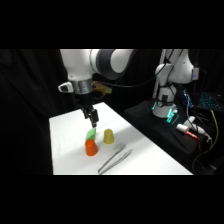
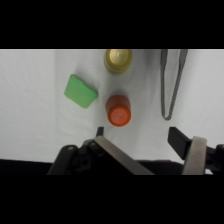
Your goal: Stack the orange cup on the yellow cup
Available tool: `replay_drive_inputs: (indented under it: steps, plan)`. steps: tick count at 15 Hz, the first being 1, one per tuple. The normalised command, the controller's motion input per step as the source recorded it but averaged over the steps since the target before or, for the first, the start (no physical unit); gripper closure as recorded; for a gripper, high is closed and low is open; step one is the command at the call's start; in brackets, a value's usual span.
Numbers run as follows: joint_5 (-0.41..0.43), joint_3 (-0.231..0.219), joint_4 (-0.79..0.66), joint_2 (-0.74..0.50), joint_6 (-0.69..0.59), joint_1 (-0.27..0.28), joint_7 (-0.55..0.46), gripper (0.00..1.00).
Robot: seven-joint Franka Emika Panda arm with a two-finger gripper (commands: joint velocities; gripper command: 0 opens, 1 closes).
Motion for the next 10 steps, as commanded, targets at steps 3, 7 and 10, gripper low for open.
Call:
replay_drive_inputs:
  steps: [3, 7, 10]
  plan:
    - [-0.023, 0.037, 0.31, 0.28, 0.10, -0.045, -0.12, 0.00]
    - [0.025, 0.072, 0.26, 0.29, 0.12, -0.048, -0.14, 0.00]
    - [0.045, 0.081, 0.18, 0.24, 0.14, -0.056, -0.16, 0.00]
